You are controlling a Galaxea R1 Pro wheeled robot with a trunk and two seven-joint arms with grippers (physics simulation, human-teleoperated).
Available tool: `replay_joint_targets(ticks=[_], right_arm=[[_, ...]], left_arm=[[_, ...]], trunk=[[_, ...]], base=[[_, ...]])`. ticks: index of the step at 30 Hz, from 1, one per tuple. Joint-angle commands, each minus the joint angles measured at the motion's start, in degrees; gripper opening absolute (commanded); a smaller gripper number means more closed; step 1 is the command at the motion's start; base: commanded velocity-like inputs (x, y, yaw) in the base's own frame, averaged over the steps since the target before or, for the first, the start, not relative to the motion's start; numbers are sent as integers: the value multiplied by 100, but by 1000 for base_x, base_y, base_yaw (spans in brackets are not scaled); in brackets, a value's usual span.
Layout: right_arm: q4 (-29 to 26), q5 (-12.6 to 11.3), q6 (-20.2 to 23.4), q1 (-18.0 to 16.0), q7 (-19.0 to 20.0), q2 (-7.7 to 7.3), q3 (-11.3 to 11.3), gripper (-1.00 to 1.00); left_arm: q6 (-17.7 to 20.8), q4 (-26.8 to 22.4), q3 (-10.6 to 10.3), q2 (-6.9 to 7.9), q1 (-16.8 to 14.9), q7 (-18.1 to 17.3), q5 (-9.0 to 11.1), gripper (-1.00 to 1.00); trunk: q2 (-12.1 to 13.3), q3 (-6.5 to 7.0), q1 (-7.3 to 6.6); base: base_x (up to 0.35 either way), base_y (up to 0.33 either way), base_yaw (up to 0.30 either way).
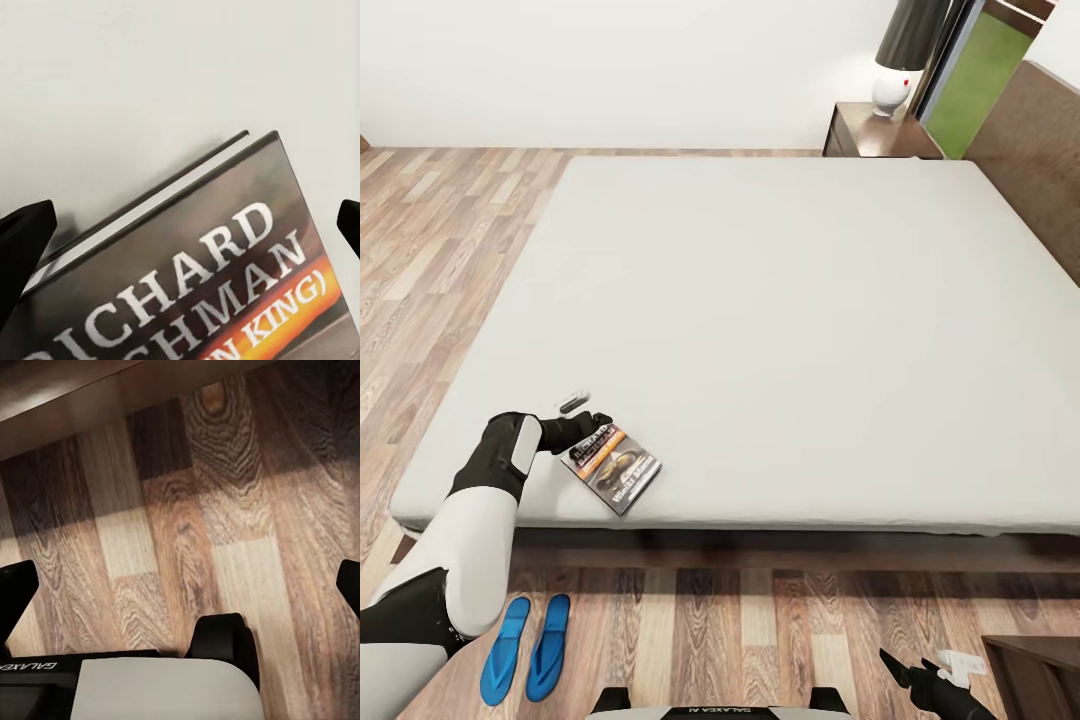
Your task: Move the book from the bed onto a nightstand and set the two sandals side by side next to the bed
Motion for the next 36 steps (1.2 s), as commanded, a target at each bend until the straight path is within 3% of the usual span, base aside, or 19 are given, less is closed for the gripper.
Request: replay_joint_targets(ticks=[1,36], right_arm=[[26,2,-28,-10,33,-2,-31,100],[26,4,-28,-10,34,-2,-31,100]], left_arm=[[45,3,15,-1,0,25,-11,100],[45,3,15,-1,0,25,-9,100]], trunk=[[-2,-4,0],[-2,-4,0]], base=[[-1,0,0],[-9,0,0]])
